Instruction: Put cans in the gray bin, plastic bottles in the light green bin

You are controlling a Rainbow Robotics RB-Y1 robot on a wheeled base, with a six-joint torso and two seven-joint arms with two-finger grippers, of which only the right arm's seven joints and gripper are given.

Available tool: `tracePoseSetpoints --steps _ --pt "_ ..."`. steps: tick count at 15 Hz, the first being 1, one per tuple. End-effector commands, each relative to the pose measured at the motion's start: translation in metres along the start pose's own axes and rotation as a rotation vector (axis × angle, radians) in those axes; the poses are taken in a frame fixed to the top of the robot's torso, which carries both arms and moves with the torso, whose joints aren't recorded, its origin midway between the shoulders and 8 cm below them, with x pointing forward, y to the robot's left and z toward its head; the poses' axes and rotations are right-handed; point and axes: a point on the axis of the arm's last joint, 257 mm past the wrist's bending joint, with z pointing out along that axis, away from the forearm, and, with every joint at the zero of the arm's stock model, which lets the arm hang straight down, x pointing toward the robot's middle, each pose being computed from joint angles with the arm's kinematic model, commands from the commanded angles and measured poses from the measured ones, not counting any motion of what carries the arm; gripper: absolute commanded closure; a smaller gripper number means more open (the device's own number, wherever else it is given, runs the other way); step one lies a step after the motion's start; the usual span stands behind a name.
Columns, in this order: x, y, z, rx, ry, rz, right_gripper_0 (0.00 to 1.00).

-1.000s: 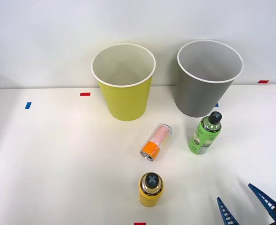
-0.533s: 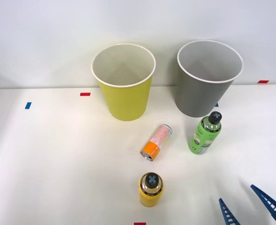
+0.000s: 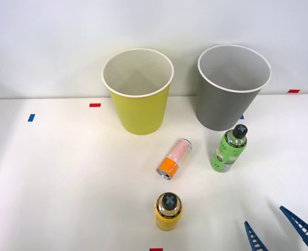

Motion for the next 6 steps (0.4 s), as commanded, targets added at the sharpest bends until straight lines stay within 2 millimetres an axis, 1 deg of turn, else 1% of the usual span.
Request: tracePoseSetpoints --steps 1,6 --pt "-0.0001 0.0 0.0 0.0 0.0 0.0 0.0" --pt "-0.0001 0.0 0.0 0.0 0.0 0.0 0.0"
